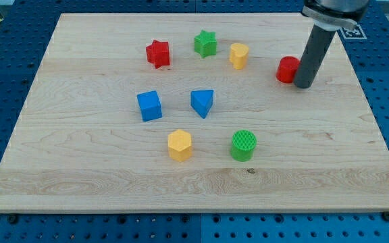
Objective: Place your arm at the bottom left of the green circle
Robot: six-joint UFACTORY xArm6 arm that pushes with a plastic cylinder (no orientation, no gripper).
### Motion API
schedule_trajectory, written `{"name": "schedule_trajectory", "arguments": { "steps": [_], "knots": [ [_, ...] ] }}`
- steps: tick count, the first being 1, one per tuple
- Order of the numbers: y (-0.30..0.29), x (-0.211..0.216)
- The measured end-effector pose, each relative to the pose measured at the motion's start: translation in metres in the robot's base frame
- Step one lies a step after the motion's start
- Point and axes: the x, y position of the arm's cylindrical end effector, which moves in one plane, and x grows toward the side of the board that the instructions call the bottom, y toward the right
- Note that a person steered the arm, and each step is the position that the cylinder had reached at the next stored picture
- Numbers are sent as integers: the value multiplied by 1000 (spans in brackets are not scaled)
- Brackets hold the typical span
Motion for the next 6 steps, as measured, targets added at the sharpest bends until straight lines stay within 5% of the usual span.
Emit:
{"name": "schedule_trajectory", "arguments": {
  "steps": [3, 4, 6],
  "knots": [
    [-11, 161],
    [-56, 200],
    [-165, 173]
  ]
}}
